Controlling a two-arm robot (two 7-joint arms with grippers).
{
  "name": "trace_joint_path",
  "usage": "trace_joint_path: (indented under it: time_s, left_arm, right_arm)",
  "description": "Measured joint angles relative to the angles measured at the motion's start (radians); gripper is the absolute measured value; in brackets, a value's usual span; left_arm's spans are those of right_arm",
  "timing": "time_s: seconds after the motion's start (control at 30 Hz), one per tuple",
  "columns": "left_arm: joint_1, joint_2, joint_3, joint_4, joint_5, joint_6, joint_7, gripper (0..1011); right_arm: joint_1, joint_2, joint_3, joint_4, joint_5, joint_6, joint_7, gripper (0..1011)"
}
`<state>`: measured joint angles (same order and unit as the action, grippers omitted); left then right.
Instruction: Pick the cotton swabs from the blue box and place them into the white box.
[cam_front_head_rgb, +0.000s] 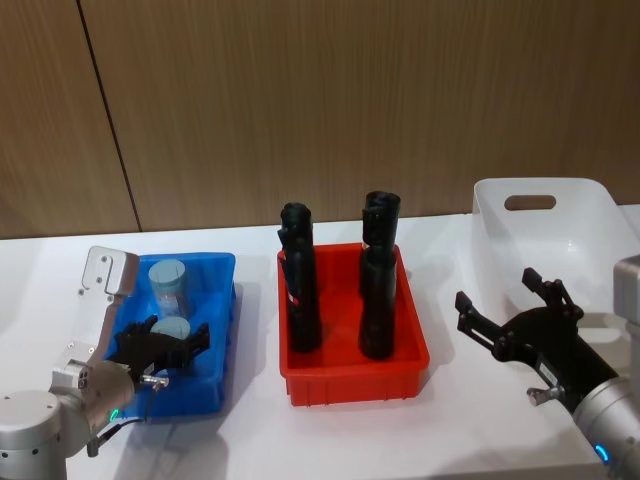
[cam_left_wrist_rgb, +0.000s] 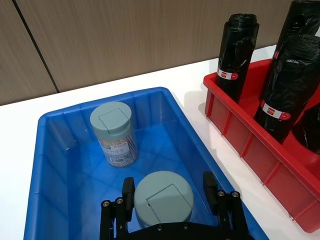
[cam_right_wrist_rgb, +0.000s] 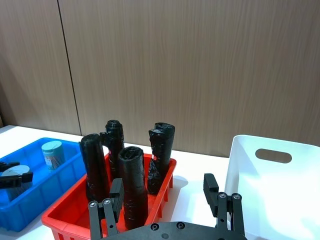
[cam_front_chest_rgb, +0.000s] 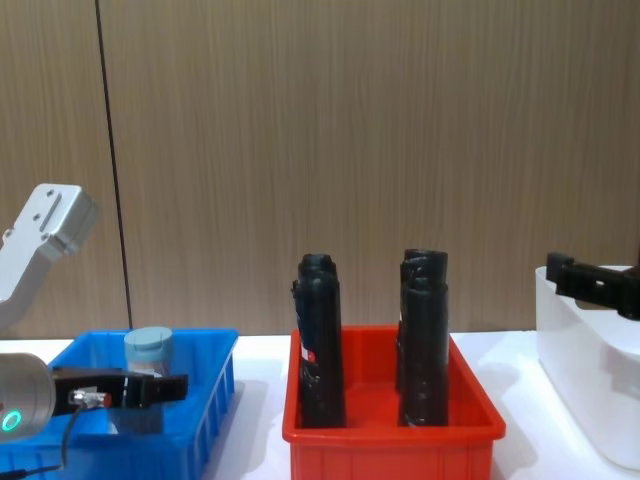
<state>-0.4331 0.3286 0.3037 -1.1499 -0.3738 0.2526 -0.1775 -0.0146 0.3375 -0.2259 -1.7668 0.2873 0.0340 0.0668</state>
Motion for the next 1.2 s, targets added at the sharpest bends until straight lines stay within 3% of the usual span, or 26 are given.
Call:
trace_joint_path:
  time_s: [0.27,0.67,1.2]
  left_arm:
    - [0.004,0.001,-0.004,-0.003,0.002,0.011,0.011,670]
    - [0.019,0.01,-0.01,-0.041,0.011,0.015,0.035,669]
    - [0.047,0.032,-0.015,-0.2,0.073,-0.03,0.031,669]
  right_arm:
    - [0.0,0.0,0.0,0.0,0.0,0.0,0.0,1002]
    - [0.0,0.0,0.0,0.0,0.0,0.0,0.0,1002]
    - [0.0,0.0,0.0,0.0,0.0,0.0,0.0,1002]
